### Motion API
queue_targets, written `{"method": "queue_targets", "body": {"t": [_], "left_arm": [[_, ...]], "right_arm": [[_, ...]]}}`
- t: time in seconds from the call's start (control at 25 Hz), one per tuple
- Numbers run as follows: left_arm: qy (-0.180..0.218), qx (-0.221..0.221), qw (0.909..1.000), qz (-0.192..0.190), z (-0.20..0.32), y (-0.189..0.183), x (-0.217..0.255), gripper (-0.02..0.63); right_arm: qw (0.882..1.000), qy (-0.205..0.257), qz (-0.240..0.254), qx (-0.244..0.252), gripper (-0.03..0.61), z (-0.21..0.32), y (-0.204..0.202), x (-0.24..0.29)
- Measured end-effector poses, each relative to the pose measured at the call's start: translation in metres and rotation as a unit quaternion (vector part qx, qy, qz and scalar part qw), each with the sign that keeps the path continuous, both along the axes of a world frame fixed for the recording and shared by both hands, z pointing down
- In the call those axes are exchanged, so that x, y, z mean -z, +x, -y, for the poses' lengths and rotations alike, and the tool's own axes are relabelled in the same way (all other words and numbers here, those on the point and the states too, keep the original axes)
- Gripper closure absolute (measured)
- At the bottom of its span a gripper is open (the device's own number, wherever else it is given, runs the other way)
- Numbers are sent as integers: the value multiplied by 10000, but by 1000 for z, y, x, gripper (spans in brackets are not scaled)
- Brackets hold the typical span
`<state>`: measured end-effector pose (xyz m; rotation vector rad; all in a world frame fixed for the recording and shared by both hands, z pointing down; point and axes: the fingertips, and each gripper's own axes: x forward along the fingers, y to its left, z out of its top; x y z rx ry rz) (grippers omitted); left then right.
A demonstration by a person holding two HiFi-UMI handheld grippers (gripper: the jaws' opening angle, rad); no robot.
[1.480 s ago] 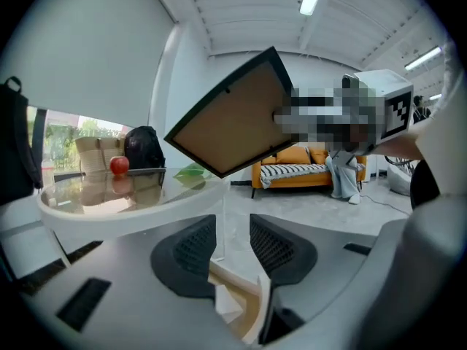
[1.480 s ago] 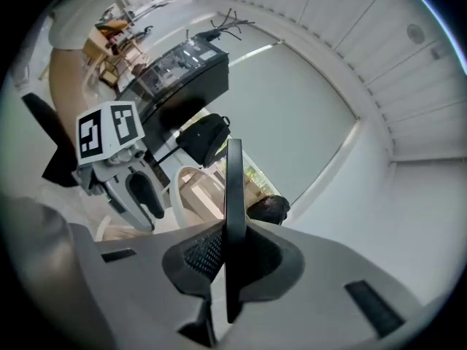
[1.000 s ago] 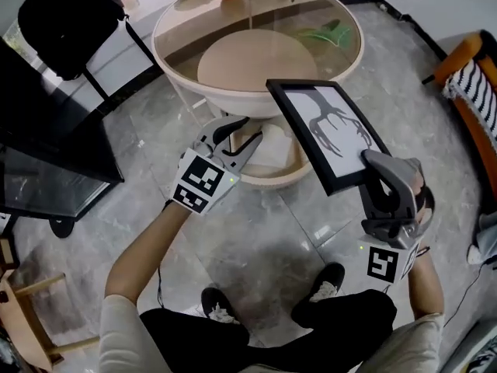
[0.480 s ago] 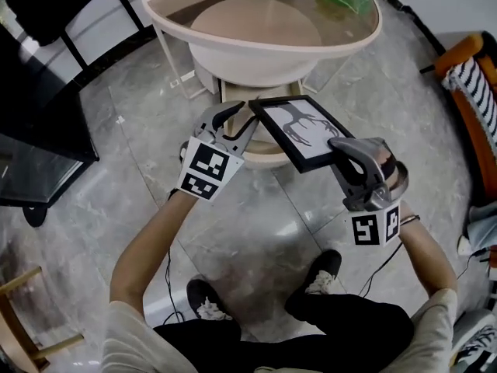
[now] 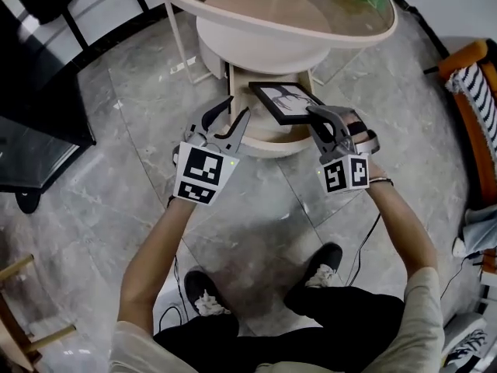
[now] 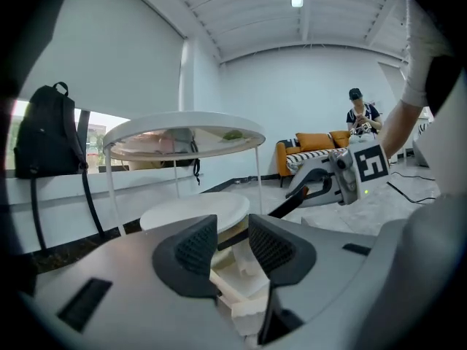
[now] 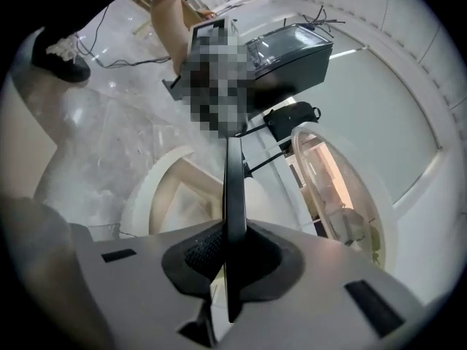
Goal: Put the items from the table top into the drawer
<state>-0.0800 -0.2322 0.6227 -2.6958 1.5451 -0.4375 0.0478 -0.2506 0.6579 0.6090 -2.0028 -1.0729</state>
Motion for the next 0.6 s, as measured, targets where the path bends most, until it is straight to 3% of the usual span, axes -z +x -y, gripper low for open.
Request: {"method": "queue_targets", "body": {"t": [0.16,0.44,0.6], "left_arm": [[173,-70,9995,242,-11,1,5,471],[154,-78,9998,99,-11,13,3,477],[-76,-220,9997,58,-13,23,-13,479]], "right_arm": [[9997,69,-209,-82,515,19,-16,-14],[9976,-225,-632,-185,515,46,-33,-53],[9959,-266,-856,-83,514,53,-41,-66]]}}
